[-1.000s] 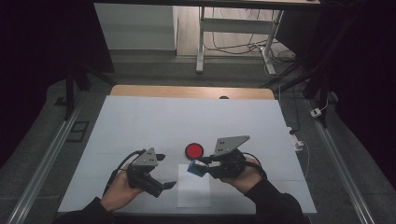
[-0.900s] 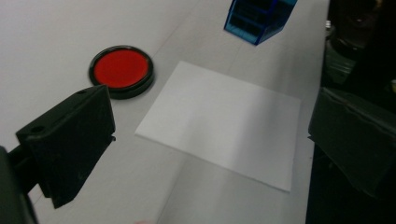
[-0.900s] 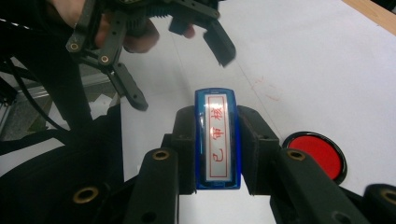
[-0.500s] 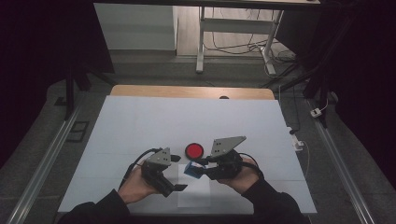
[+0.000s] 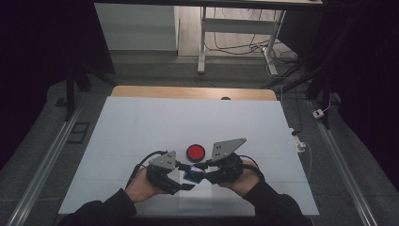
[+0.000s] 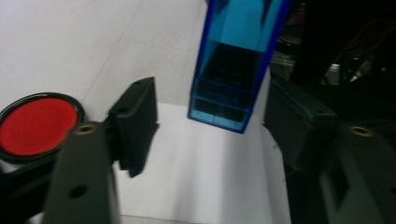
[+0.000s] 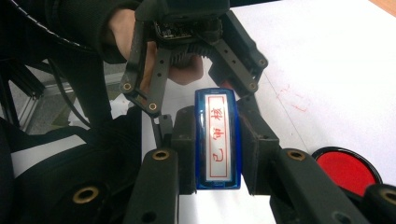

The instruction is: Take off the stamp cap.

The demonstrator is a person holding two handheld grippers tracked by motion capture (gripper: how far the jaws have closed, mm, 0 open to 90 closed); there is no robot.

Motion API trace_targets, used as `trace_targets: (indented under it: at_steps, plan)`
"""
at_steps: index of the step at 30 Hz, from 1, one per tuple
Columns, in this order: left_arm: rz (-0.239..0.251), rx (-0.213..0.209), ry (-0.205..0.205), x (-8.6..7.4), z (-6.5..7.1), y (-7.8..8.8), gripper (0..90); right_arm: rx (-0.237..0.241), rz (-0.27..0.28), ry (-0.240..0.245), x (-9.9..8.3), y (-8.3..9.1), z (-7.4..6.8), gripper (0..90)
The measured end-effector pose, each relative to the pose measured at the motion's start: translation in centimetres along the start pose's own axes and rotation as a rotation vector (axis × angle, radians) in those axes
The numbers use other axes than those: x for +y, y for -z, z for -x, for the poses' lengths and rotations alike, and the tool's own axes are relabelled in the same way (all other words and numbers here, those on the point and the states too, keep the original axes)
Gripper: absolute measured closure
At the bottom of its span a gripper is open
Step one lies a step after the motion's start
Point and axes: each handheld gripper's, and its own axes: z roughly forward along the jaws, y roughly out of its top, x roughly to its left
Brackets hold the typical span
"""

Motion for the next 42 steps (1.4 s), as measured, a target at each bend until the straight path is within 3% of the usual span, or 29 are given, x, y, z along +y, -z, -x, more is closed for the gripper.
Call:
trace_targets:
  at_steps: [9, 17, 28, 42]
  plan:
    - [0.002, -0.034, -0.031, 0.0, 0.2, 0.1, 62.1, 0.028, 0.011, 0.021, 0.0, 0.1, -0.1, 71.0]
    - [0.016, -0.075, -0.036, -0.1, 0.0, 0.2, 66.5, 0.051, 0.017, 0.046, 0.0, 0.3, -0.1, 70.9]
    - [0.027, -0.139, 0.025, 0.2, -0.6, 0.5, 68.9, 0.060, 0.056, 0.052, 0.1, 0.5, -0.1, 71.1]
    - [0.002, -0.140, 0.118, 0.1, -1.1, 0.6, 69.1, -0.002, 0.052, 0.103, 0.2, 0.4, -0.6, 71.2]
